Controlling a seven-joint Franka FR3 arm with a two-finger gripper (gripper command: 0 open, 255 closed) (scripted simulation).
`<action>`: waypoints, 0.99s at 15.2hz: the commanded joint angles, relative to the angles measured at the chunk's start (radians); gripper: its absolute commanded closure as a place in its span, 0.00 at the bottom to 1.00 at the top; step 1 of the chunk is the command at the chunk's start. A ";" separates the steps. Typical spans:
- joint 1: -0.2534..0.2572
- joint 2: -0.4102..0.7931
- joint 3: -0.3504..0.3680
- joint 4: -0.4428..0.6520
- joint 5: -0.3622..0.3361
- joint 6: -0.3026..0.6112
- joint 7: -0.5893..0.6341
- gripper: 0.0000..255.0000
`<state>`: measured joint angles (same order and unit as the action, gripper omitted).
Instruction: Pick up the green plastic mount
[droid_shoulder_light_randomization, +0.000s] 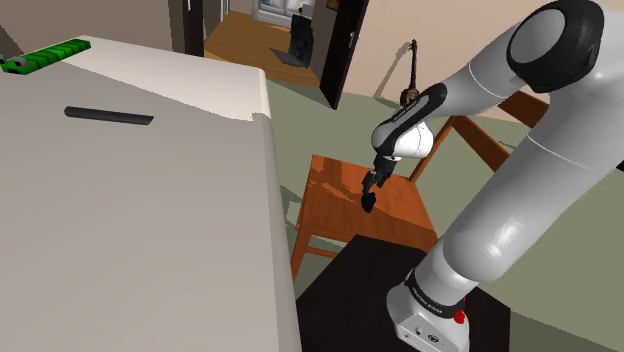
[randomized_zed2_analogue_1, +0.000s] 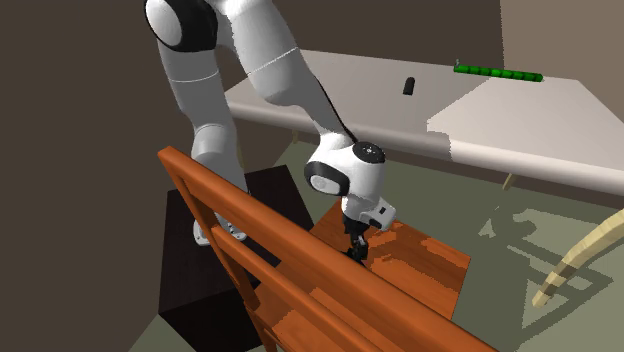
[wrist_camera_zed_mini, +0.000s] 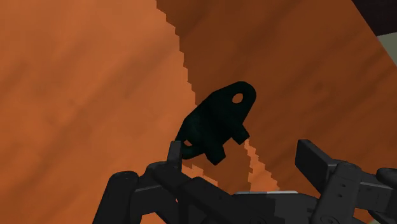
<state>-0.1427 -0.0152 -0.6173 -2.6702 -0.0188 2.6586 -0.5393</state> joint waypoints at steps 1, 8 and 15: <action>-0.001 0.082 -0.004 0.021 0.102 0.045 -0.086 0.00; -0.051 0.215 0.087 0.035 0.310 0.138 -0.235 0.00; -0.060 0.225 0.099 0.036 0.325 0.146 -0.247 1.00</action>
<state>-0.2024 0.2094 -0.5185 -2.6340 0.3060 2.8041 -0.7862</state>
